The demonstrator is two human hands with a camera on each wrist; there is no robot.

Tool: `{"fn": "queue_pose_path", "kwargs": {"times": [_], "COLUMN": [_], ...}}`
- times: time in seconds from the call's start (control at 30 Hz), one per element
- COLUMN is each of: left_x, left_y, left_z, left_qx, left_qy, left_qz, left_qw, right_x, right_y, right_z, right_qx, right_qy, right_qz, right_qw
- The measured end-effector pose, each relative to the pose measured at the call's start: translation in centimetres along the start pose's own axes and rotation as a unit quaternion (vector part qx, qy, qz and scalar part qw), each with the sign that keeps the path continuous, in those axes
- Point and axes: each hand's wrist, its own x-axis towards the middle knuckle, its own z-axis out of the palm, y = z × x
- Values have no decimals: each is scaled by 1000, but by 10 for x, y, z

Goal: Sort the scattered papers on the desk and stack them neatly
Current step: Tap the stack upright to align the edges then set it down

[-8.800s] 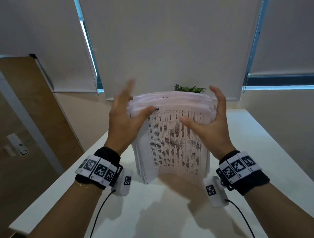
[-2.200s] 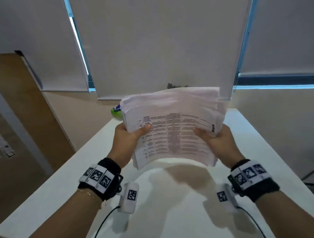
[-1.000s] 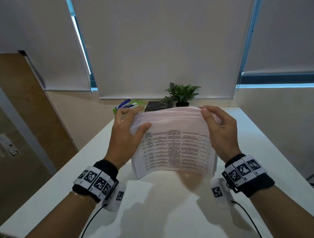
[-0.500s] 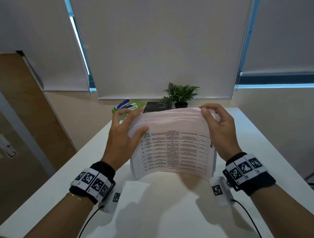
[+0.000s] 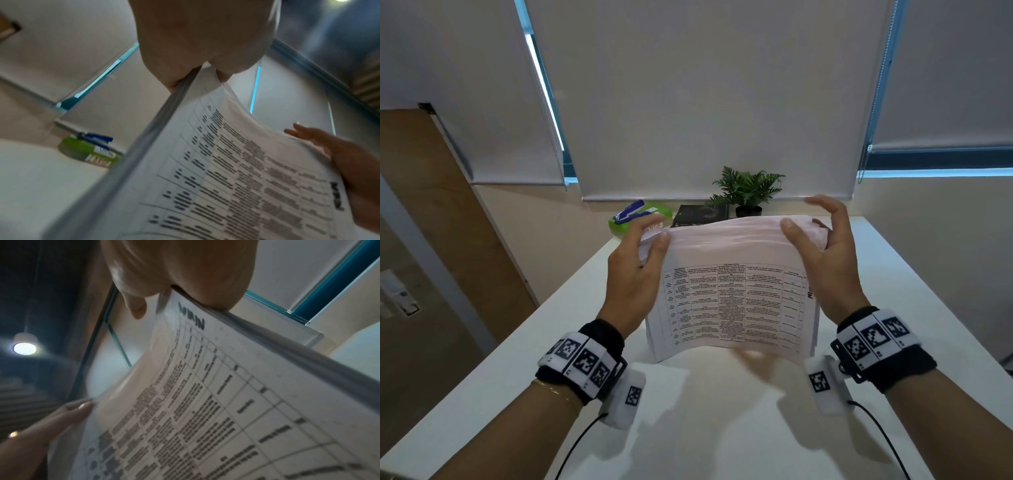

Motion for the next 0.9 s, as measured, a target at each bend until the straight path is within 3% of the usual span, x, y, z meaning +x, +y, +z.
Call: {"fn": "queue_pose_path", "kwargs": {"times": [0.17,0.33,0.43,0.57,0.7,0.8,0.9], "left_x": [1,6,3,1,2,-1,-3], "left_y": [5,6,11,4,-7,-6,-4], "left_z": [10,8,8,7,3,0,-4], "left_qx": [-94,-109,-109,-61,33,92,122], "left_qy": [63,69,64,19,9,-7,-24], "left_qz": [-50,-65,-53,18,69,82,112], "left_qw": [992,990,991,998,997,992,986], "right_x": [6,6,5,3,-8,-13,-9], "right_y": [-2,3,6,5,7,16,21], "right_z": [-1,-4,-4,-3,-2,-4,-9], "right_qx": [-3,12,13,17,-74,-184,-179], "right_qy": [3,18,22,34,-6,-32,-34], "right_qz": [28,15,20,25,-66,-177,-187], "right_qw": [1000,1000,999,999,995,966,965]}}
